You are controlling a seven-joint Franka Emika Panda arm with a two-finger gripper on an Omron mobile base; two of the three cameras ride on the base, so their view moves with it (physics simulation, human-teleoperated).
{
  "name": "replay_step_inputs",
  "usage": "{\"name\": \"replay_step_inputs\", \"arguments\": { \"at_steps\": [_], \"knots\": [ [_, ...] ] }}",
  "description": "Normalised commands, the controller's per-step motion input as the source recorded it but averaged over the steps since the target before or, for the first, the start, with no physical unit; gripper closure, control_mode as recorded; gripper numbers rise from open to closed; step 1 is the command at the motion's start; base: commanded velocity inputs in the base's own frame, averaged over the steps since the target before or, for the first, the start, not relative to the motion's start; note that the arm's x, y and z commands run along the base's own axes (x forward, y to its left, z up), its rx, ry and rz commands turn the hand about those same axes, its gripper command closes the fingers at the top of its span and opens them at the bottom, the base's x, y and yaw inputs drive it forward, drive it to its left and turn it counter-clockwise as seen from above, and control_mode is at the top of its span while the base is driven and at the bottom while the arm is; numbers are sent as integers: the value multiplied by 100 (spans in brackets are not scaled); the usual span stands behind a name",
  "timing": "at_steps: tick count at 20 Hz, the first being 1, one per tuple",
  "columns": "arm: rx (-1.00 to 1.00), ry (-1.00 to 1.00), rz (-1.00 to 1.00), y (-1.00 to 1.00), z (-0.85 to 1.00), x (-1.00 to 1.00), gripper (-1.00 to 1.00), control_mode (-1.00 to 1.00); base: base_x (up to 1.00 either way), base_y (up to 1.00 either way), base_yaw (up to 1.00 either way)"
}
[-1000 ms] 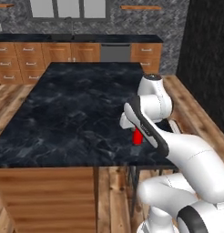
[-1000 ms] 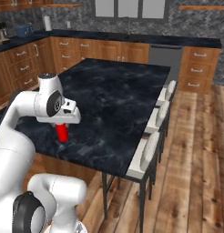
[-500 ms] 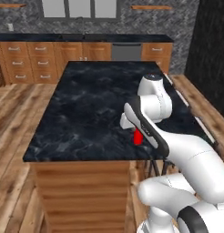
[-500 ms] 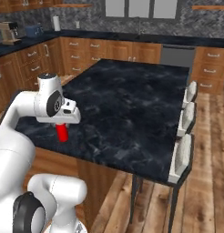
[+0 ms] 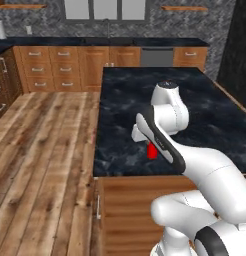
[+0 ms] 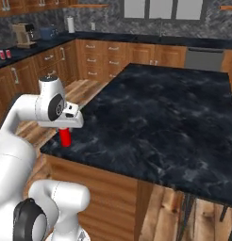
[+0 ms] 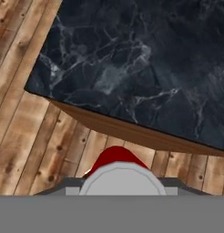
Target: Four empty soda cans are scattered around the kitchen. Gather all the cans and cluster them next to the stove for recycling.
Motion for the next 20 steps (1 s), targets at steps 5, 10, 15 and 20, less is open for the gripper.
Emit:
{"name": "replay_step_inputs", "arguments": {
  "at_steps": [5,10,15,20],
  "knots": [
    [0,0,0,0,0,0,100,100,0,100,-4],
    [0,0,0,0,0,0,100,100,10,100,-4],
    [0,0,0,0,0,0,100,100,26,100,-5],
    [0,0,0,0,0,0,100,100,39,95,-6]
  ]
}}
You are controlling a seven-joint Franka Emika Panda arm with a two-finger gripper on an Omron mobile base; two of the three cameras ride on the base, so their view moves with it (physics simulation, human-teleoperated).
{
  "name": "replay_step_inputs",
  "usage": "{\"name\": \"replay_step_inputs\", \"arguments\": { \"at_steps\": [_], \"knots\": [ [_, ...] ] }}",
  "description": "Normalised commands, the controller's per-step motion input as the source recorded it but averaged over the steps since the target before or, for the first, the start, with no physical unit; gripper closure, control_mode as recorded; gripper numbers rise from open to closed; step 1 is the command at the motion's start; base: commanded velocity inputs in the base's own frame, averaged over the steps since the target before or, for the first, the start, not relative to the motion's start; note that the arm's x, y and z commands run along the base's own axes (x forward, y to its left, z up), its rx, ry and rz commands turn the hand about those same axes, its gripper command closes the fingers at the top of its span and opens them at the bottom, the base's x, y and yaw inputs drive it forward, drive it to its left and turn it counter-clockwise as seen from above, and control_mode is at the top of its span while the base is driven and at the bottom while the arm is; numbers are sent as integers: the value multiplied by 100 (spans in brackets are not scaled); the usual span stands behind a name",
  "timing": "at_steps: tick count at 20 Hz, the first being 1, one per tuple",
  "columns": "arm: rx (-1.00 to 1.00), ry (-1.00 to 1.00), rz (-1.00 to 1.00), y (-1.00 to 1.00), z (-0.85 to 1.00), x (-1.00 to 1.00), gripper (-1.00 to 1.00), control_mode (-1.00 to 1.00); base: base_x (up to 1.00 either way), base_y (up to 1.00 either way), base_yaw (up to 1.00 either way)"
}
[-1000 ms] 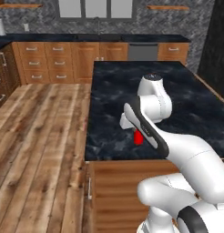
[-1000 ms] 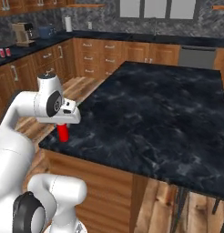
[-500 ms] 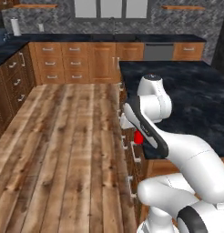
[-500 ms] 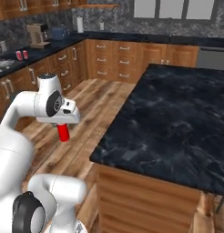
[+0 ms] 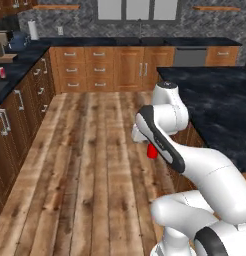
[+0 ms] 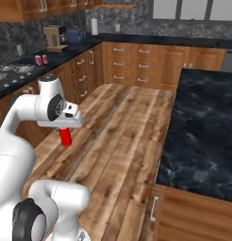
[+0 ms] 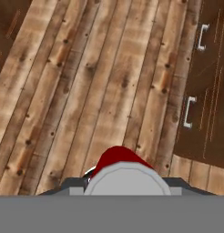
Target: Four empty soda cans are scattered around the kitchen. Gather all the cans and cluster them next to the stove for recycling.
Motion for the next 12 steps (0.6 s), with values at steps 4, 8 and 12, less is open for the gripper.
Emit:
{"name": "replay_step_inputs", "arguments": {
  "at_steps": [4,8,12],
  "knots": [
    [0,0,0,0,0,0,100,100,83,62,-8],
    [0,0,0,0,0,0,100,100,100,38,-9],
    [0,0,0,0,0,0,100,100,100,31,-7]
  ]
}}
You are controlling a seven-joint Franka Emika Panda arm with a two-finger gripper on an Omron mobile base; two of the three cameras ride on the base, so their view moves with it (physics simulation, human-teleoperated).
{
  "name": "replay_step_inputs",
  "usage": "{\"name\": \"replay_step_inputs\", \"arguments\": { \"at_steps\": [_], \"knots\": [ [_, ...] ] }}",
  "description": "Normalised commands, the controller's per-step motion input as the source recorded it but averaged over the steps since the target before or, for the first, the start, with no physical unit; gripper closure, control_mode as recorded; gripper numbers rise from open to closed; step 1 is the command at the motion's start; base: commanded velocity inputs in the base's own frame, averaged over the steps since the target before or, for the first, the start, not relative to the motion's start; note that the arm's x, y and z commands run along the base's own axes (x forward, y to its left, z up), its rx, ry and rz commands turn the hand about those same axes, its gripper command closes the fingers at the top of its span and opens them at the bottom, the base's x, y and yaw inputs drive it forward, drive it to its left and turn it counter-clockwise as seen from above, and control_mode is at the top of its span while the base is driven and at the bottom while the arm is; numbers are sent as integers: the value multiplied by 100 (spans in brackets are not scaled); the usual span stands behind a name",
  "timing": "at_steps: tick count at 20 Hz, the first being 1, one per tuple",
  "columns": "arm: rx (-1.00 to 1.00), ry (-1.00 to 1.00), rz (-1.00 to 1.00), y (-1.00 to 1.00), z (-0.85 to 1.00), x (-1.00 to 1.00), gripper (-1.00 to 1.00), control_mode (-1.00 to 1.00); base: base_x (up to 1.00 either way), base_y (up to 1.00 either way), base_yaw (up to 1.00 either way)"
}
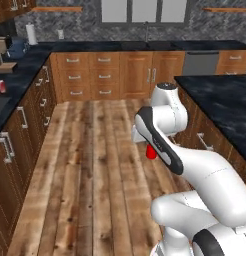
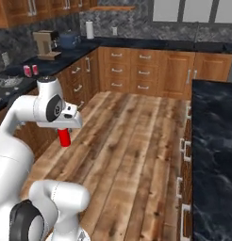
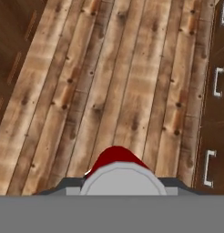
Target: Four empty soda cans are scattered around the kitchen. Gather all the cans and cluster them next to the stove for recycling.
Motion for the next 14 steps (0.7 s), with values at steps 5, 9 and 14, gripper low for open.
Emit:
{"name": "replay_step_inputs", "arguments": {
  "at_steps": [5,9,14],
  "knots": [
    [0,0,0,0,0,0,100,100,100,28,-7],
    [0,0,0,0,0,0,100,100,100,26,-7],
    [0,0,0,0,0,0,100,100,100,21,-4]
  ]
}}
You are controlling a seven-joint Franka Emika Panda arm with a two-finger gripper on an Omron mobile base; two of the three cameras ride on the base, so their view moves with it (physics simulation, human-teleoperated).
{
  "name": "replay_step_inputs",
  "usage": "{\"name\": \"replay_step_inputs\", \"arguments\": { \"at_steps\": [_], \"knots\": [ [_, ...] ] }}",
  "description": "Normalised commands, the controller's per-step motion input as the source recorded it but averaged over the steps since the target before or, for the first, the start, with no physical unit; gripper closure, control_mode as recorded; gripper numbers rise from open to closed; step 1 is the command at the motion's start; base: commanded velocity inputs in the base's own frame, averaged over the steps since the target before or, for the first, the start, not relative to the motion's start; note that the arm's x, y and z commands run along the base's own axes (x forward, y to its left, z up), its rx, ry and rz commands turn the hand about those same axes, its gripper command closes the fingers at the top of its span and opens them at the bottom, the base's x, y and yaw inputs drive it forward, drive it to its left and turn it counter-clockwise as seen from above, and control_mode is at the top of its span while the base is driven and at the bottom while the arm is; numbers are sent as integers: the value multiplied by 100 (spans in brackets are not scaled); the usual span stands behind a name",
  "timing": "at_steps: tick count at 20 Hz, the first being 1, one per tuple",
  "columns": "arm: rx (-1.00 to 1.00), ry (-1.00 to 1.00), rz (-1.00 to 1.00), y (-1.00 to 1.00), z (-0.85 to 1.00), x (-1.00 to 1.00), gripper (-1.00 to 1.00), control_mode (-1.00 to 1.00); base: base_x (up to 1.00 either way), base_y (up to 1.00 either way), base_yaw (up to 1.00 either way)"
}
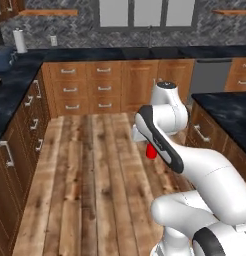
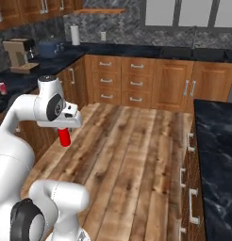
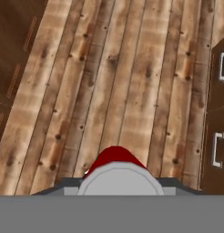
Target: Four empty soda cans are scattered around the kitchen. Gather all the cans and cluster them next to the stove for recycling.
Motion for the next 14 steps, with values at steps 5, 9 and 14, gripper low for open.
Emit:
{"name": "replay_step_inputs", "arguments": {
  "at_steps": [5,9,14],
  "knots": [
    [0,0,0,0,0,0,100,100,100,26,-3],
    [0,0,0,0,0,0,100,100,100,34,-1],
    [0,0,0,0,0,0,100,100,100,43,1]
  ]
}}
